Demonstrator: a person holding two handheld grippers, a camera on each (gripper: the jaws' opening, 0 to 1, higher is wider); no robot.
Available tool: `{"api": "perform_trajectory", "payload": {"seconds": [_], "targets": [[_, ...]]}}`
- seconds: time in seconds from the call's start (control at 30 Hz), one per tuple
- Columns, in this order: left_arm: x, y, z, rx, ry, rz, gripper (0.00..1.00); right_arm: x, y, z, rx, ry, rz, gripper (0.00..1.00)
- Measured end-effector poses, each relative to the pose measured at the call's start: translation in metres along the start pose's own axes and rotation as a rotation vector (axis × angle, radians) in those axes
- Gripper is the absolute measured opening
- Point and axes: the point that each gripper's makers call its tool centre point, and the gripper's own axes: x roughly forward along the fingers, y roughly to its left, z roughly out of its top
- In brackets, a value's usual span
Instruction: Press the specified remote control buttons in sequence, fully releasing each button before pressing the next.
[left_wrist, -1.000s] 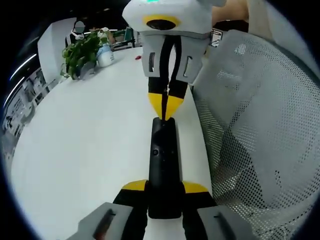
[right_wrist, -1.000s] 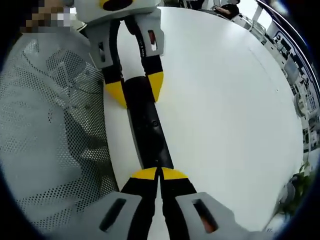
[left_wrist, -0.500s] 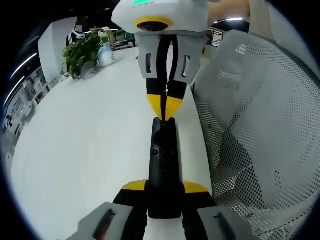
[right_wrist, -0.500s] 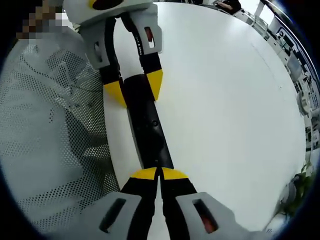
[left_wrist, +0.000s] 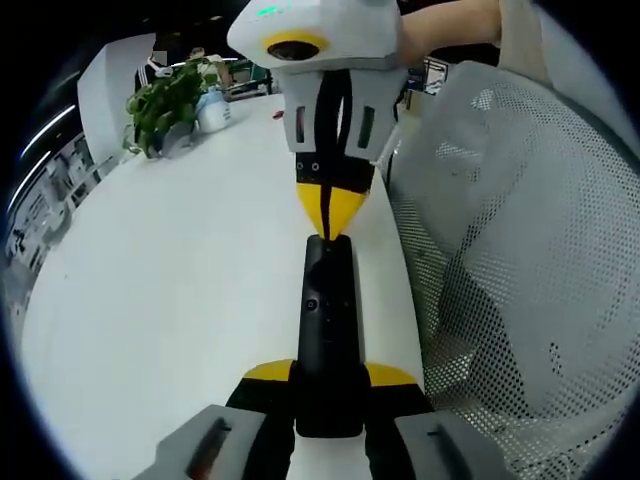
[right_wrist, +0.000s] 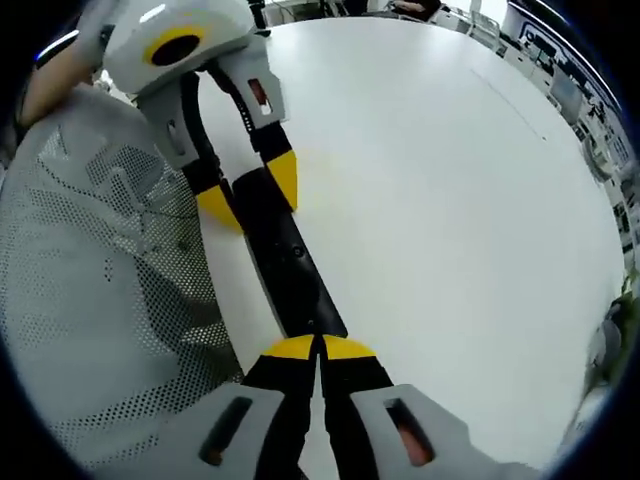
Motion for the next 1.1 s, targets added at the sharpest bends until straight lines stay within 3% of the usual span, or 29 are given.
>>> {"api": "perform_trajectory", "payload": {"seconds": [0.3, 0.53, 1.1], "targets": [[0.000, 0.000, 0.000, 0.003, 0.003, 0.000, 0.25, -0.003, 0.002, 0.017, -0.011, -0.039, -0.002, 0.00], [0.000, 0.000, -0.001, 0.000, 0.001, 0.000, 0.25, 0.006, 0.006, 0.010, -0.047, 0.001, 0.004, 0.00], [0.000, -0.001, 0.000, -0.003, 0.001, 0.000, 0.25, 0.006, 0.006, 0.010, -0.074, 0.012, -0.002, 0.00]]}}
